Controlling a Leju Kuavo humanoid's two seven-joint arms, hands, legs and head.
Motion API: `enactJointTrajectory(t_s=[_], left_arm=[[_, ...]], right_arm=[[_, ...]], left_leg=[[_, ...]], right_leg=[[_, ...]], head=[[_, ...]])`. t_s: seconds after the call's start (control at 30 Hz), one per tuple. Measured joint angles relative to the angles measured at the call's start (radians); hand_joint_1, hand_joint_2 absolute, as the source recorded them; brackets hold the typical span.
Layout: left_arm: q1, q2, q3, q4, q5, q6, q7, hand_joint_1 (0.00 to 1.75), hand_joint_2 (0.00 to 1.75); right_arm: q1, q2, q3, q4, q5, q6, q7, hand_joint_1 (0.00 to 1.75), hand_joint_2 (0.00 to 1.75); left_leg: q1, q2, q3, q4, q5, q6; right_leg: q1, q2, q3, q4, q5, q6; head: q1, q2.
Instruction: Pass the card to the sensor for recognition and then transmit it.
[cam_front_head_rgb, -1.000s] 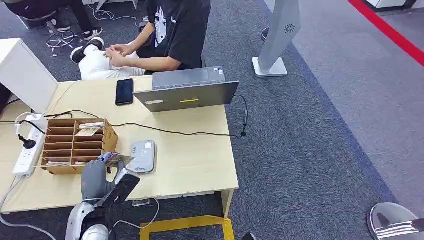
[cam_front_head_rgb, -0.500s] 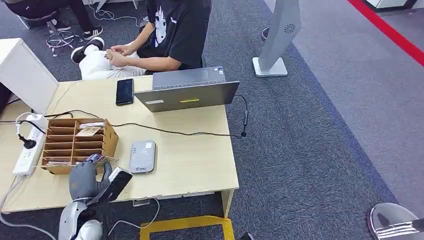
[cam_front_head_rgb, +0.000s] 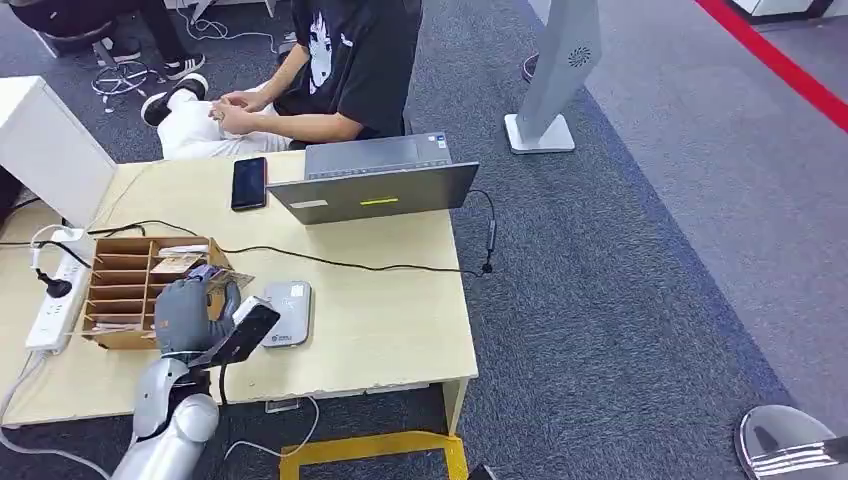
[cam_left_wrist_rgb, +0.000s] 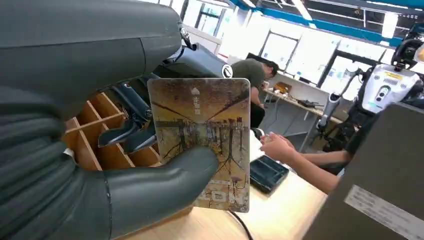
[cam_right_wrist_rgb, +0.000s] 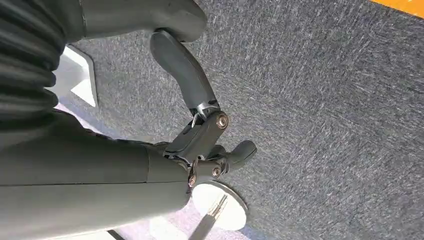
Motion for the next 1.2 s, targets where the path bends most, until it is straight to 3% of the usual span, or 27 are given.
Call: enactJointTrajectory(t_s=[0.2, 0.37, 0.5, 0.8, 1.2], left_arm=[[0.001, -0.017, -0.020, 0.000, 0.003, -0.019, 0.000, 1.75, 1.75], [0.000, -0.017, -0.033, 0.008, -0.014, -0.026, 0.053, 1.75, 1.75], [-0.027, -0.015, -0.033, 0.091, -0.008, -0.007, 0.068, 1.75, 1.75], [-0.070, -0.017, -0.033, 0.271, 0.020, 0.093, -0.053, 1.75, 1.75], [-0.092, -0.039, -0.033, 0.361, 0.052, 0.091, -0.095, 1.75, 1.75]], right_arm=[[0.000, 0.000, 0.006, -0.005, 0.004, 0.000, 0.000, 0.00, 1.75], [-0.004, 0.000, 0.009, -0.005, 0.006, 0.000, -0.025, 0.00, 1.75], [-0.013, 0.000, 0.009, -0.010, -0.010, 0.000, -0.058, 0.00, 1.75], [-0.021, 0.000, -0.011, -0.037, -0.033, 0.000, -0.112, 0.00, 1.75], [-0.026, 0.000, -0.039, -0.054, -0.048, 0.000, -0.150, 0.00, 1.75]], left_leg=[[0.000, 0.000, 0.000, 0.000, 0.000, 0.000], [0.000, 0.000, 0.000, 0.000, 0.000, 0.000], [0.000, 0.000, 0.000, 0.000, 0.000, 0.000], [0.000, 0.000, 0.000, 0.000, 0.000, 0.000], [0.000, 0.000, 0.000, 0.000, 0.000, 0.000]], right_leg=[[0.000, 0.000, 0.000, 0.000, 0.000, 0.000], [0.000, 0.000, 0.000, 0.000, 0.000, 0.000], [0.000, 0.000, 0.000, 0.000, 0.000, 0.000], [0.000, 0.000, 0.000, 0.000, 0.000, 0.000], [0.000, 0.000, 0.000, 0.000, 0.000, 0.000]], head=[[0.000, 0.000], [0.000, 0.000], [0.000, 0.000], [0.000, 0.000], [0.000, 0.000]])
